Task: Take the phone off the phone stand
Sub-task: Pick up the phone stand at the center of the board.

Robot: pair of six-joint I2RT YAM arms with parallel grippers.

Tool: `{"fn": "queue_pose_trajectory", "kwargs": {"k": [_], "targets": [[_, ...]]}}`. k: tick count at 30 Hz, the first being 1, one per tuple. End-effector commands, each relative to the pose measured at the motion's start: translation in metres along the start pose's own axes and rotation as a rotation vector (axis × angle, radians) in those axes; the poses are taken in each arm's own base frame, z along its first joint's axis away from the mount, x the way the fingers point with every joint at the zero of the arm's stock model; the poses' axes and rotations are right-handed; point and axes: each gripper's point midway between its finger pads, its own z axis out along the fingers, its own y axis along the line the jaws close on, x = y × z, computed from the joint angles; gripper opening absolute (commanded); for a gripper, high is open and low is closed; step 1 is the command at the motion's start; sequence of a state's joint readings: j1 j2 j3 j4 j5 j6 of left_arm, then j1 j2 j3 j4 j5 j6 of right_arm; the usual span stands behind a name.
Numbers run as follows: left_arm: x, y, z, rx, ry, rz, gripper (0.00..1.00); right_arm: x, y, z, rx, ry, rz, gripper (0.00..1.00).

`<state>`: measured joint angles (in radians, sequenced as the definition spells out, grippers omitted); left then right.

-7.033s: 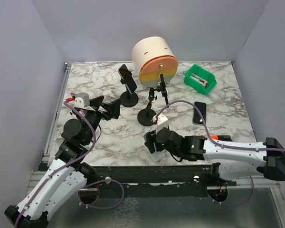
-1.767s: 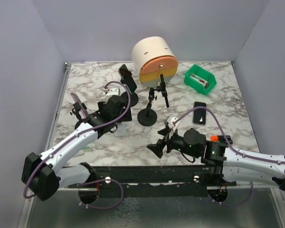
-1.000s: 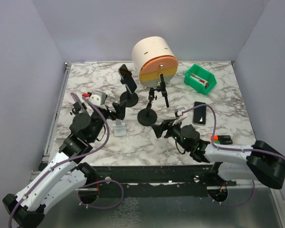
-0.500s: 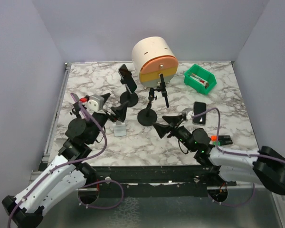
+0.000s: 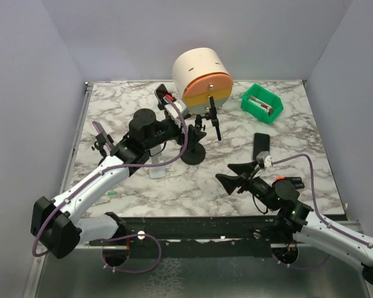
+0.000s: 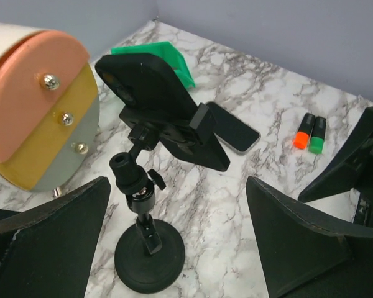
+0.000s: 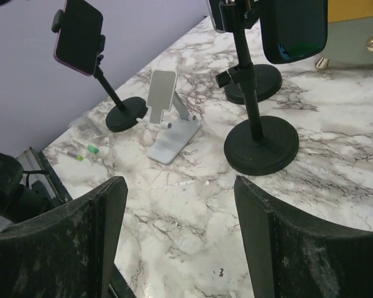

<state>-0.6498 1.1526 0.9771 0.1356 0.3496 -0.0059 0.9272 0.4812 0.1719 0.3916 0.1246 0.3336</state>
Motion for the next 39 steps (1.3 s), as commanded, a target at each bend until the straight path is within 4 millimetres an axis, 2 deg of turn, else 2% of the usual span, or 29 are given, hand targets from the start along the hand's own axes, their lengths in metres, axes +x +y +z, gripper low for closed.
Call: {"fn": "queue_pose_trajectory", "kwargs": {"k": [1,5,8,12,16,21,26,33,39], "targets": [[0.012,0.001,0.008,0.107,0.046,0.056,0.92,0.02,0.0,-0.014,-0.01,0.089,0.026,0.74],[0.022,0.028,0.012,0.129,0.058,0.006,0.88,0.013,0.008,-0.016,-0.041,0.105,0.015,0.75],[0.019,0.026,0.016,0.194,0.033,-0.007,0.83,0.007,0.013,-0.016,-0.061,0.111,-0.001,0.75],[0.013,0.024,0.024,0.235,0.011,0.012,0.83,0.001,0.018,-0.017,-0.079,0.102,-0.002,0.75],[0.022,0.034,0.035,0.225,0.061,0.011,0.83,-0.004,0.021,-0.019,-0.092,0.089,0.007,0.75],[0.028,0.037,0.048,0.248,0.08,-0.008,0.84,-0.005,0.02,-0.019,-0.078,0.1,0.007,0.75],[0.048,0.044,0.056,0.239,0.145,-0.025,0.81,-0.014,0.024,-0.02,-0.087,0.088,0.015,0.75],[0.063,0.037,0.061,0.275,0.177,-0.036,0.74,-0.031,0.03,-0.019,-0.098,0.065,0.01,0.75],[0.075,0.023,0.071,0.321,0.212,-0.033,0.64,-0.029,0.028,-0.018,-0.09,0.071,0.005,0.75]]}}
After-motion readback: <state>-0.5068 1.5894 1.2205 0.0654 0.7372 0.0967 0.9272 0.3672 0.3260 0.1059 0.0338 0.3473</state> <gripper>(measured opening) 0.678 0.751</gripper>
